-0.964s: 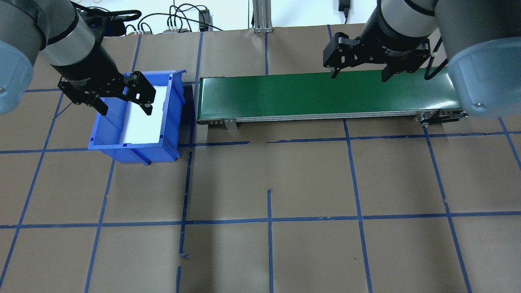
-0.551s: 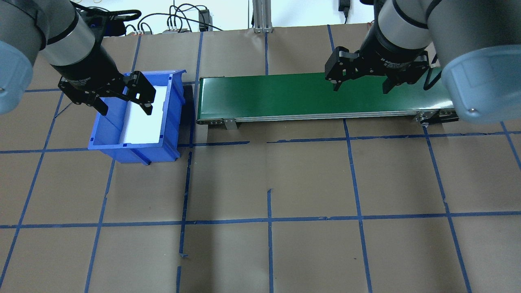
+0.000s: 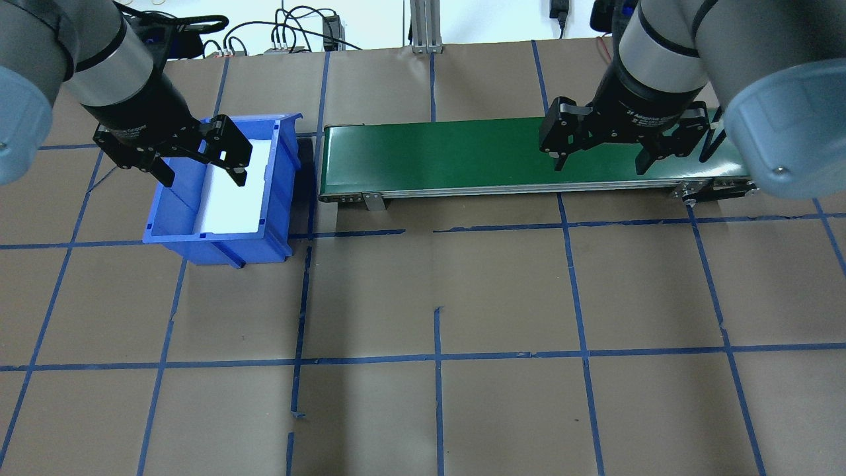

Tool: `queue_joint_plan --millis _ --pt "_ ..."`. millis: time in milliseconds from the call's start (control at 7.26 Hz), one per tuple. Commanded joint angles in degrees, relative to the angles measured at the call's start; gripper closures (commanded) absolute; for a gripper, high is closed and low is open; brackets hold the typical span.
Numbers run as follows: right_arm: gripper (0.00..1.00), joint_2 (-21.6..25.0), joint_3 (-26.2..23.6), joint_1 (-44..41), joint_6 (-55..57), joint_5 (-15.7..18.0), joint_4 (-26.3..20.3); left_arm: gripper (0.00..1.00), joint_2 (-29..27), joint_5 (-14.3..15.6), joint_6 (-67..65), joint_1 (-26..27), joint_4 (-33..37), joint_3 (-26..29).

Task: Move block left to right into plate

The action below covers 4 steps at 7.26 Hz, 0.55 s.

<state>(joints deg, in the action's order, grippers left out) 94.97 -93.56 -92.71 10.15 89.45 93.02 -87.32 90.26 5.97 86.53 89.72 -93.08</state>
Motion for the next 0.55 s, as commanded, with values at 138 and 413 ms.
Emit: queue_joint_plan --millis 138,413 --pt "0.0 0.13 -0.39 0.78 -0.14 0.29 1.02 0.0 0.31 0.1 -0.95 -0.83 -0.07 -0.08" --pt "0.0 0.13 -0.48 0.87 -0.14 0.29 1.02 0.0 0.22 -0.69 -0.87 -0.83 0.11 -0.17"
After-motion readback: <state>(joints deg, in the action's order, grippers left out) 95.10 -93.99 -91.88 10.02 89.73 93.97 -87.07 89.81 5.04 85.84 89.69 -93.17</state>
